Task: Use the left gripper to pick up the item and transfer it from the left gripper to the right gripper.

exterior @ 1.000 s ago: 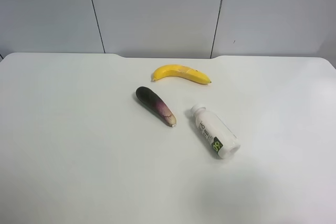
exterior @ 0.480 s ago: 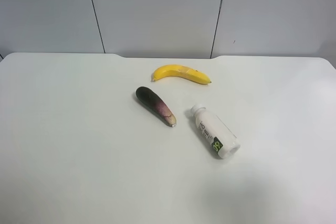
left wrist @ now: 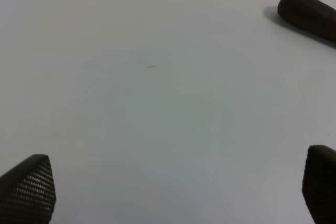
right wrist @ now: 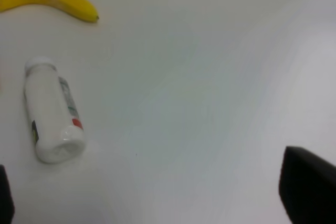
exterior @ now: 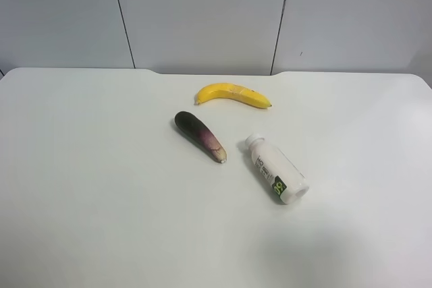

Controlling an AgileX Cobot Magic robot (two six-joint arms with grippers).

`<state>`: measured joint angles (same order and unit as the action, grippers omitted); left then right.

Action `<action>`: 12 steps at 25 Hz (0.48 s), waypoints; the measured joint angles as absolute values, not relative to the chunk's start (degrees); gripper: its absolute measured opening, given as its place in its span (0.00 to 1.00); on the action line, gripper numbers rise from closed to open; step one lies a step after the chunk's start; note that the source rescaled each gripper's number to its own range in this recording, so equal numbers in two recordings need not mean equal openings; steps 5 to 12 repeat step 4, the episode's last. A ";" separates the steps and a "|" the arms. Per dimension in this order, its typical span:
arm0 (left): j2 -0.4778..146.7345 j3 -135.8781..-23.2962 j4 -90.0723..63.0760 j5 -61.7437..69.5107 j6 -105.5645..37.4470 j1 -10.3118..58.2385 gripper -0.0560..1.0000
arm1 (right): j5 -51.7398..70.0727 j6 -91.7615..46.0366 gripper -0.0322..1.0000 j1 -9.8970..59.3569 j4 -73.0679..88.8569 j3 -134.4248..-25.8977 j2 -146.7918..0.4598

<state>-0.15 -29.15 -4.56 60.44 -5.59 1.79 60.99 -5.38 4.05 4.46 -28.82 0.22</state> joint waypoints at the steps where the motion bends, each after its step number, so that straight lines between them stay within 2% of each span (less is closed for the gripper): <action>1: -0.15 -29.15 -4.56 60.44 -5.59 1.79 0.86 | 60.99 -5.38 1.00 4.05 4.46 -28.82 0.22; 12: -0.15 -29.15 -4.56 60.44 -5.59 1.79 0.86 | 60.99 -5.38 1.00 4.05 4.46 -28.82 0.22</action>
